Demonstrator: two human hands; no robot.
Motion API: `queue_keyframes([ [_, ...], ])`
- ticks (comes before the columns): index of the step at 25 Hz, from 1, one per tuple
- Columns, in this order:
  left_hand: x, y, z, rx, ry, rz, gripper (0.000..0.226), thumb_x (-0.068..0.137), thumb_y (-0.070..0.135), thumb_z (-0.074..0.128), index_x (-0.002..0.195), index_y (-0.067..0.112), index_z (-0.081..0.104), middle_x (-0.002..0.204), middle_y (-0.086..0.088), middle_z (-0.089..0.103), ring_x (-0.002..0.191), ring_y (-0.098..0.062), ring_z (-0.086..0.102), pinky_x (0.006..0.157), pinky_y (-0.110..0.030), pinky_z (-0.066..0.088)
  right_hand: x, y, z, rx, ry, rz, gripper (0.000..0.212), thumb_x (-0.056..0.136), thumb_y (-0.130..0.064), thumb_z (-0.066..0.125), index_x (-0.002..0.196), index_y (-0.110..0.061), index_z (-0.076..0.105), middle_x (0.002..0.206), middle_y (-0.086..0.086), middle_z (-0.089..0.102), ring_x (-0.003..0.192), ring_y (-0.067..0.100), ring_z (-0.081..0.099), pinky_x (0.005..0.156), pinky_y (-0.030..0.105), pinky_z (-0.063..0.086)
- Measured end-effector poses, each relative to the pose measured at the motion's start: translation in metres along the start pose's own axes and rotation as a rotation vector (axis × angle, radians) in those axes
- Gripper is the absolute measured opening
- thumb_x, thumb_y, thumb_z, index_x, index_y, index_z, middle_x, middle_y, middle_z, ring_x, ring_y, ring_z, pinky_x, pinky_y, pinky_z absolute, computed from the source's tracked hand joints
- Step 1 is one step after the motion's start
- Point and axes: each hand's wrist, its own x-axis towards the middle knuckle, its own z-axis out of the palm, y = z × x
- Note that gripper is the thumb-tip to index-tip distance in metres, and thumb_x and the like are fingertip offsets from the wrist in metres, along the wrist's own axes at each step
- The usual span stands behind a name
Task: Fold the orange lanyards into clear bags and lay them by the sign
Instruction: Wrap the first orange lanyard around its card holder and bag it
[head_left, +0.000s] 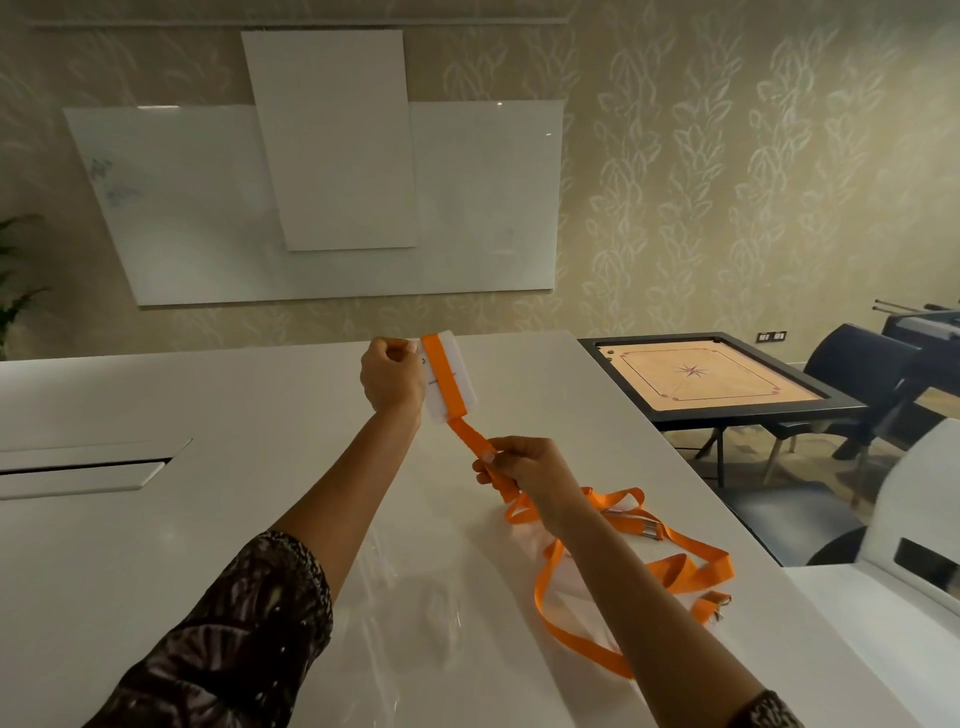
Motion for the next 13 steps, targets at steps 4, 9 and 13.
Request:
queue_keyframes([
  [4,-0.002,-0.011,-0.004,0.099,0.000,0.080,0.010,0.093,0.018,0.058,0.093,0.009,0.060,0.099,-0.008,0.065,0.091,-0.021,0.063,0.074,-0.027,0.047,0.006,-0.017,-0.005,0.071,-0.009,-0.059,0.019,0.092,-0.006,0.058,0.110,-0.006,0.067,0.087,0.009,0.075,0.076,0.017,0.073,0.071,0.026,0.058],
  [9,-0.015,-0.023,-0.003,0.136,-0.091,0.125,0.005,0.093,0.017,0.059,0.092,0.012,0.058,0.096,-0.005,0.064,0.084,-0.015,0.057,0.071,-0.025,0.045,0.017,-0.042,-0.009,0.100,-0.111,-0.138,0.033,0.092,0.007,0.046,0.107,-0.009,0.070,0.097,0.007,0.073,0.089,0.016,0.071,0.077,0.022,0.057],
  [13,-0.019,-0.021,-0.002,0.152,-0.180,0.183,0.008,0.092,0.015,0.059,0.096,0.009,0.061,0.096,-0.005,0.064,0.086,-0.015,0.059,0.074,-0.025,0.048,0.026,-0.051,-0.011,-0.267,-0.046,-0.249,0.030,0.089,0.003,0.055,0.114,-0.009,0.070,0.110,0.008,0.071,0.102,0.017,0.064,0.093,0.024,0.049],
])
